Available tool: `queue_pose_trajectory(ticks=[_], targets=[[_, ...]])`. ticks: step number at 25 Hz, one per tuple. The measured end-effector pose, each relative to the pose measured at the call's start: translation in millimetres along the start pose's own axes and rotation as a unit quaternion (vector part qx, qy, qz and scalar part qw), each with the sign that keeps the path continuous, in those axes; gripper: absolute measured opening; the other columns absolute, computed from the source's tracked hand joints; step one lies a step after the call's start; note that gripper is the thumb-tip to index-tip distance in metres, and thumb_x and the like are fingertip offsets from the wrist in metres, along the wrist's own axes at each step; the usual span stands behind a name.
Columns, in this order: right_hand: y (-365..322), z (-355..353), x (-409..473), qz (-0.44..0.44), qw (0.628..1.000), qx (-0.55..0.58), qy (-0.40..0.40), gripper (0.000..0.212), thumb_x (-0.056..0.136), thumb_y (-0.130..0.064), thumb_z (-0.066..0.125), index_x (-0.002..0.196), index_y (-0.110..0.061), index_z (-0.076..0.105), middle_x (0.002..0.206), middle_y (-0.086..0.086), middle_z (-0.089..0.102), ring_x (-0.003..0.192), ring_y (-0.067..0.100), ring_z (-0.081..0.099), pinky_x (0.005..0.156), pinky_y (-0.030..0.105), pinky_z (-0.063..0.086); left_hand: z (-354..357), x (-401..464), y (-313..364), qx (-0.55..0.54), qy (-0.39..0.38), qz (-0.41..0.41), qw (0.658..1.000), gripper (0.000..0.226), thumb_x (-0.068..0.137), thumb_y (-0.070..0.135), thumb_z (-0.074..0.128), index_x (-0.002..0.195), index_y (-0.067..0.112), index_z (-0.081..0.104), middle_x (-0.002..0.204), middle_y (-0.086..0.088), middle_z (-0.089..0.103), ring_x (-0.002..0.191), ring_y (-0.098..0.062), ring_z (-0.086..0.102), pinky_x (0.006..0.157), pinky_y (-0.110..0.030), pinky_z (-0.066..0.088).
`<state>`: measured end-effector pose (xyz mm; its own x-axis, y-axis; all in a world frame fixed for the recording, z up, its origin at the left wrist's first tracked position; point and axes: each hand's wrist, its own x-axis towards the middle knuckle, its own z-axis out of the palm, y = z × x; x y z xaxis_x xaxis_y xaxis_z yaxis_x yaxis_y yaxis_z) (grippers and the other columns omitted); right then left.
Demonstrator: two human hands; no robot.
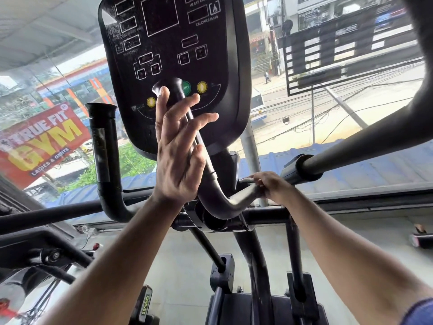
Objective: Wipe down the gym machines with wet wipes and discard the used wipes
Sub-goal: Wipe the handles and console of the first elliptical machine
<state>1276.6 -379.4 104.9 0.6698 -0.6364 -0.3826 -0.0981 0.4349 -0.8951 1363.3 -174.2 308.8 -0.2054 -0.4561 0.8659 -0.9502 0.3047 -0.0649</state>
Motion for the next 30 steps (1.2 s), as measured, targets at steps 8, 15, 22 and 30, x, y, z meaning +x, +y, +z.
queue_pose_trajectory(ticks=[8,15,22,30], targets=[[19.4,9.5,-51.9,-0.106,0.987,0.069,0.097,0.031,0.099,0.007,0.048,0.107,-0.004,0.075,0.096,0.009,0.073,0.085,0.014,0.070,0.069,0.020,0.061,-0.6,-0.6,-2.9,-0.009,-0.003,-0.002,1.000,0.051,0.082,0.016,0.040,0.119,-0.001,0.071,0.147,-0.018,0.046,0.157,-0.010,0.007,0.118,-0.075,0.014],[37.8,45.6,-143.3,-0.392,0.855,-0.225,0.254,0.022,0.096,-0.015,0.070,0.113,-0.025,0.078,0.104,-0.015,0.074,0.086,-0.002,0.066,0.080,0.012,0.053,-2.2,0.6,0.0,-0.008,0.002,-0.007,1.000,0.051,0.087,0.021,0.037,0.120,0.000,0.071,0.147,-0.019,0.046,0.157,-0.012,0.008,0.118,-0.074,0.015],[19.9,78.6,-221.9,-0.401,0.908,-0.023,0.120,0.025,0.096,0.000,0.066,0.105,-0.019,0.080,0.100,-0.010,0.077,0.076,0.012,0.075,0.070,0.029,0.063,-2.4,-1.0,4.3,-0.004,0.000,-0.007,1.000,0.052,0.090,0.021,0.035,0.121,-0.002,0.070,0.146,-0.021,0.047,0.157,-0.012,0.010,0.118,-0.074,0.016],[34.0,62.2,-188.6,-0.514,0.816,-0.192,0.183,0.031,0.094,0.000,0.069,0.117,-0.020,0.076,0.116,-0.015,0.073,0.108,0.001,0.069,0.093,0.023,0.055,-3.1,-0.7,6.9,0.005,0.002,-0.005,1.000,0.051,0.089,0.018,0.035,0.119,-0.005,0.069,0.144,-0.020,0.047,0.156,-0.006,0.010,0.117,-0.075,0.016]])
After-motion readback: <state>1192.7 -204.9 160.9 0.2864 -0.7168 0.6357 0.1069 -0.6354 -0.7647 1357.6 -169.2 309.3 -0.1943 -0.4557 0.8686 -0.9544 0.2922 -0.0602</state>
